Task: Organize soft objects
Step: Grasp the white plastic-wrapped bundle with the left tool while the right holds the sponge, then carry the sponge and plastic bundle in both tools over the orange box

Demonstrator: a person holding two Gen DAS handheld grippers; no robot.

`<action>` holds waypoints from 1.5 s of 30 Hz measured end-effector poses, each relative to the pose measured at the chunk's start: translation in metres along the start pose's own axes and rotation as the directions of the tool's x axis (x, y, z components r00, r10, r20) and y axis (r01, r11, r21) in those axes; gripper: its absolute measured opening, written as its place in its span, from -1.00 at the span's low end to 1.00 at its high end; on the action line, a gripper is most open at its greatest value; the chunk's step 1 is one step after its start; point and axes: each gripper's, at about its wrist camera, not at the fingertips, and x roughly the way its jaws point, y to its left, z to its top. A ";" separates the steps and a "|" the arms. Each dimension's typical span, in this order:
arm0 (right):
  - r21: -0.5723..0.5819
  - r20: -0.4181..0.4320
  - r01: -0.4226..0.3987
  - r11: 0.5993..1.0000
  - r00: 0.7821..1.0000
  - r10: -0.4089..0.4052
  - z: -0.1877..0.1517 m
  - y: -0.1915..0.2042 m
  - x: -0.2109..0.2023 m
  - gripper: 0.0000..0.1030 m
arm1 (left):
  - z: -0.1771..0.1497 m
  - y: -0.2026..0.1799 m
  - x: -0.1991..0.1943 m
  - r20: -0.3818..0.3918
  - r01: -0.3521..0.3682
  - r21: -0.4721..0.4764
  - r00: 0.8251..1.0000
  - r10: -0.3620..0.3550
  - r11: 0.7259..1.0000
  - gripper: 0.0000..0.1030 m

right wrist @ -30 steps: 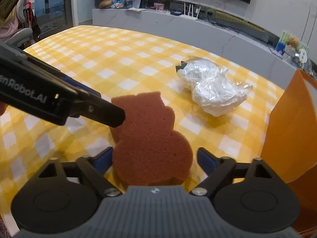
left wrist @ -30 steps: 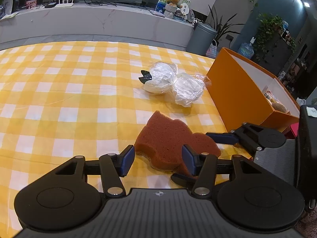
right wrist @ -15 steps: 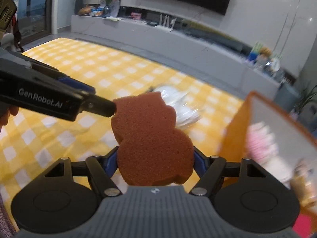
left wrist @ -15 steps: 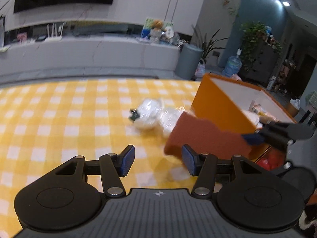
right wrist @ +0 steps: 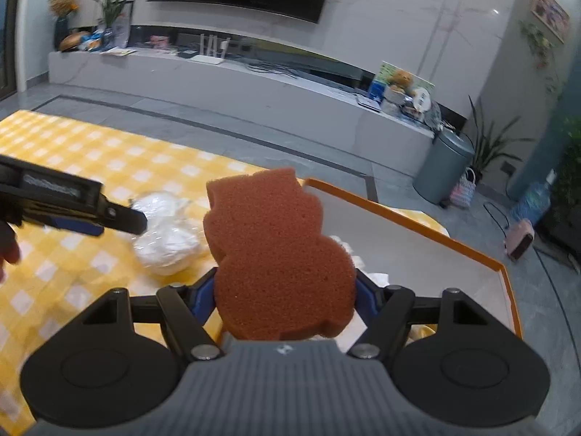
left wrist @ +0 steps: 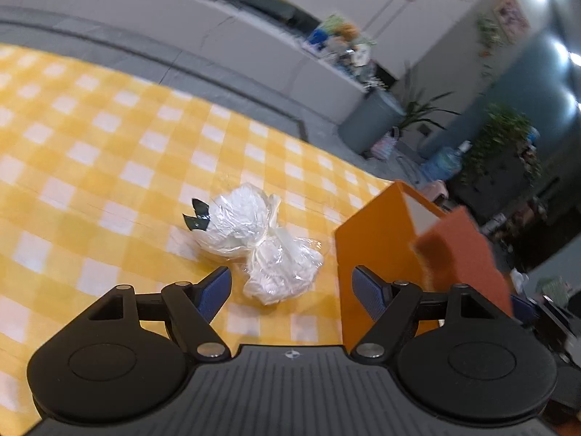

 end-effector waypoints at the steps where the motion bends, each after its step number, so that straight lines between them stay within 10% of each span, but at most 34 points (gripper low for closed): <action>1: 0.009 0.004 0.003 1.000 1.000 -0.003 0.001 -0.004 0.003 0.41 | 0.000 -0.001 0.008 0.001 -0.008 -0.010 1.000 0.008 1.000 0.72; 14: 0.119 -0.002 -0.083 0.989 0.996 0.084 -0.002 -0.029 0.019 0.42 | -0.001 0.017 0.068 -0.002 -0.054 -0.169 0.999 0.054 0.984 0.65; 19: 0.152 -0.006 -0.091 0.984 0.996 0.093 -0.004 -0.036 0.020 0.42 | -0.008 0.009 0.070 -0.010 -0.052 -0.090 0.999 0.052 0.995 -0.09; 29: 0.281 0.026 -0.112 0.953 0.994 0.109 -0.008 -0.069 0.001 0.42 | -0.015 -0.036 0.006 0.119 -0.043 0.159 0.993 0.024 0.986 -0.15; 37: 0.413 0.074 -0.084 0.907 0.996 0.059 -0.022 -0.124 -0.032 0.42 | -0.012 -0.127 -0.046 0.080 0.041 0.392 0.994 -0.079 0.919 -0.15; 45: 0.519 0.065 -0.050 0.853 0.998 0.019 -0.048 -0.178 -0.033 0.42 | -0.031 -0.216 -0.010 -0.067 0.118 0.552 0.993 -0.097 0.826 -0.15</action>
